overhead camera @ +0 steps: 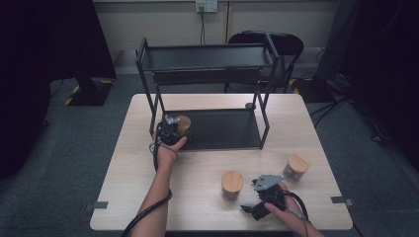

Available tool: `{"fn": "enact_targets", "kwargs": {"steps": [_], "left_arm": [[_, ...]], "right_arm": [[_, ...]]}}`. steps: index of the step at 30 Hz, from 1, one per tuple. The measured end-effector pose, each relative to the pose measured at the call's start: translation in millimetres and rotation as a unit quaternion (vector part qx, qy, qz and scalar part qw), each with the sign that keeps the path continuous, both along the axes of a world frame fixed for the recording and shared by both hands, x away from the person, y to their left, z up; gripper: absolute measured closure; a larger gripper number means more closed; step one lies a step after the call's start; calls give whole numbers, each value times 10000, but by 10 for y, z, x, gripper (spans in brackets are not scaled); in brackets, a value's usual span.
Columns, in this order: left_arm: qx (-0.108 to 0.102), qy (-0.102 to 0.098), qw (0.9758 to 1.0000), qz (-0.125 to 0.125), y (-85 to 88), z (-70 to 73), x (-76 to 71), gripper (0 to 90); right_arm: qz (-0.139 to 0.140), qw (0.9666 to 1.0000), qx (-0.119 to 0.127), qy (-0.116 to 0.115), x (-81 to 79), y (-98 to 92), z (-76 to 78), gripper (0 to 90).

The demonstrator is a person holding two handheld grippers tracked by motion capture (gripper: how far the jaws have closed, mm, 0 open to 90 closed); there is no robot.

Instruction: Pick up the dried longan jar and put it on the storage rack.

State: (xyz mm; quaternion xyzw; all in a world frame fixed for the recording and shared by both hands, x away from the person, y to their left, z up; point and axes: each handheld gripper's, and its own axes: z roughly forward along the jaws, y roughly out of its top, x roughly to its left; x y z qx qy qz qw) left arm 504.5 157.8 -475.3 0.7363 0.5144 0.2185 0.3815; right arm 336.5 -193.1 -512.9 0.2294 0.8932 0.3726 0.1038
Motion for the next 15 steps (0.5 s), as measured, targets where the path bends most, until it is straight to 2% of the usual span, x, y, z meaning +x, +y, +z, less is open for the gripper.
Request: {"fn": "enact_targets", "kwargs": {"steps": [15], "left_arm": [[-56,20,10000,-18,2,0,-81,65]], "right_arm": [[0,10000,1,0,0,0,0,0]]}}
